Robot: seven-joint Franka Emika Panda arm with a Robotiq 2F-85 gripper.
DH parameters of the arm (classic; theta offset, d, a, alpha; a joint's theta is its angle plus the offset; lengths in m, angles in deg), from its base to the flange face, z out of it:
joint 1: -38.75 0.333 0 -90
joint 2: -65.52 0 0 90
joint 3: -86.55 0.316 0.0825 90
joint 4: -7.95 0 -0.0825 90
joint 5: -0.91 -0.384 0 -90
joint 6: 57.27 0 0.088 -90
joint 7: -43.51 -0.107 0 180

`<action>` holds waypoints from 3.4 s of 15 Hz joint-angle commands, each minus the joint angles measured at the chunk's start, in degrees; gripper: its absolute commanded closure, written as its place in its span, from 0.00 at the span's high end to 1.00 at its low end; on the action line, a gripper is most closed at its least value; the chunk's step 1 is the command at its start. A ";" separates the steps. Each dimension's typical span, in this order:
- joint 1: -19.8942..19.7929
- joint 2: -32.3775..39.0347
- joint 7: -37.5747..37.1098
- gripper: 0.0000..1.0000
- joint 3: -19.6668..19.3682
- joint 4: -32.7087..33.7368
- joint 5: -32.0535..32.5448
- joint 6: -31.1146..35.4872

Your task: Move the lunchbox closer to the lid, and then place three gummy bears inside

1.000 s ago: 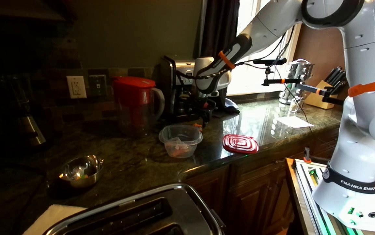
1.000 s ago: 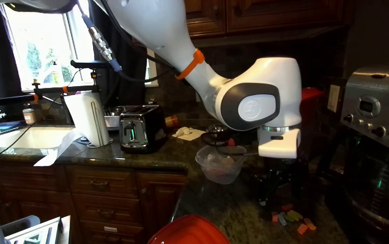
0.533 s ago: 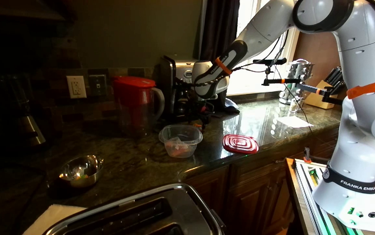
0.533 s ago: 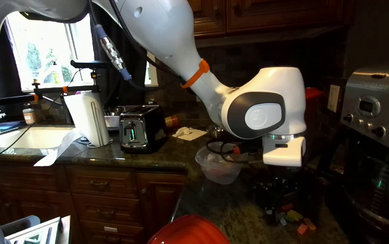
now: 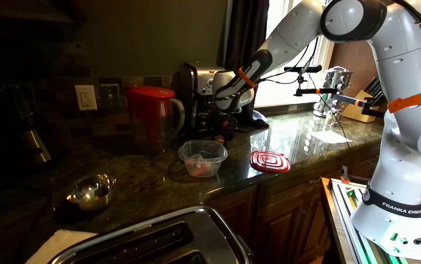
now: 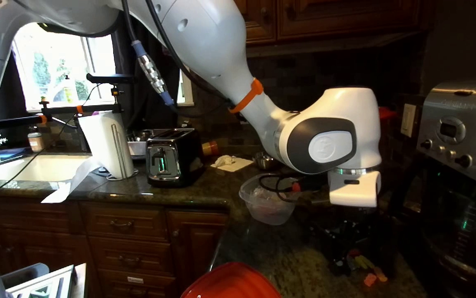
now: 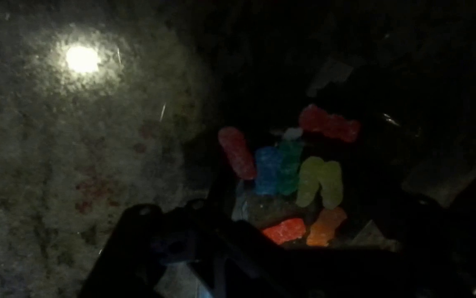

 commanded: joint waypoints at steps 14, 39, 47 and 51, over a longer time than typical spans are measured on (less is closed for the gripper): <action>3.41 -9.25 -1.28 0.02 -1.79 -6.47 4.83 -1.97; 6.28 -21.33 4.36 0.56 15.25 -7.87 10.73 -13.32; 6.66 -19.97 6.79 1.00 14.93 -6.82 9.94 -12.85; 6.78 -19.01 7.83 1.00 15.03 -6.70 9.31 -12.65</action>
